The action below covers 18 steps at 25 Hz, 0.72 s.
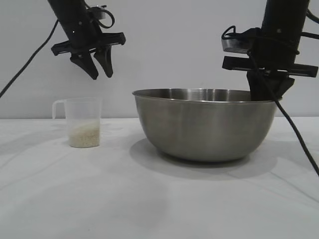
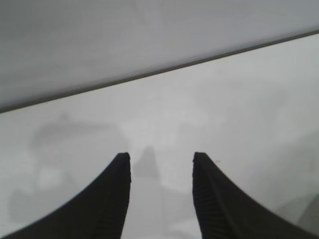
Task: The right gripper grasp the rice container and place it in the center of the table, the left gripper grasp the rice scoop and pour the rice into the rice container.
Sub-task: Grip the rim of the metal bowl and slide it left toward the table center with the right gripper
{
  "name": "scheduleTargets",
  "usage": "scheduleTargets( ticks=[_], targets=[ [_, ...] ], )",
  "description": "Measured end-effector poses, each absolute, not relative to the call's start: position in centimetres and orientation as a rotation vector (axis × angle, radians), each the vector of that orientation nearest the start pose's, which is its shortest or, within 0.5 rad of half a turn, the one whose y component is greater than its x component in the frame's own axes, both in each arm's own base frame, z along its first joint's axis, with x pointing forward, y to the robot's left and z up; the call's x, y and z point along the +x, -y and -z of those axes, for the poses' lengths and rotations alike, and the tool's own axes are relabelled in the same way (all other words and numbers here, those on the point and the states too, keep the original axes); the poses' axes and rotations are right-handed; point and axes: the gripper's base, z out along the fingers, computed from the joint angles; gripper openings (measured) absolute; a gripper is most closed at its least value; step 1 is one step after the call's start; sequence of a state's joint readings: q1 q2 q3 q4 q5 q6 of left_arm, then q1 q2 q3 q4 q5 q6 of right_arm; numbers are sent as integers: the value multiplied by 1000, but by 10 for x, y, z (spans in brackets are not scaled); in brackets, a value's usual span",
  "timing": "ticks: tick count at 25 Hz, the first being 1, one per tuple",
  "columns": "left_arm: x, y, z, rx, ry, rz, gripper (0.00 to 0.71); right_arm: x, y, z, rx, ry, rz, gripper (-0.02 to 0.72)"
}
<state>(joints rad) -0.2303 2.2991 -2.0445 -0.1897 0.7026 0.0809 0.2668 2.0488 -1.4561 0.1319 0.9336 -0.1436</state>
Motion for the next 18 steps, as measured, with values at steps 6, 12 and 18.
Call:
scheduleTargets(
  ticks=[6,12,18],
  targets=[
    [510,131,-221,258,-2427,281,255,377,-124,-165,-552,-2964,-173,0],
    [508,131,-222,262,-2443,282,255,370,-135,-155,-626,-2990,-155,157],
    [507,131,-222,263,-2447,282,255,371,-134,-168,-626,-2924,-140,348]
  ],
)
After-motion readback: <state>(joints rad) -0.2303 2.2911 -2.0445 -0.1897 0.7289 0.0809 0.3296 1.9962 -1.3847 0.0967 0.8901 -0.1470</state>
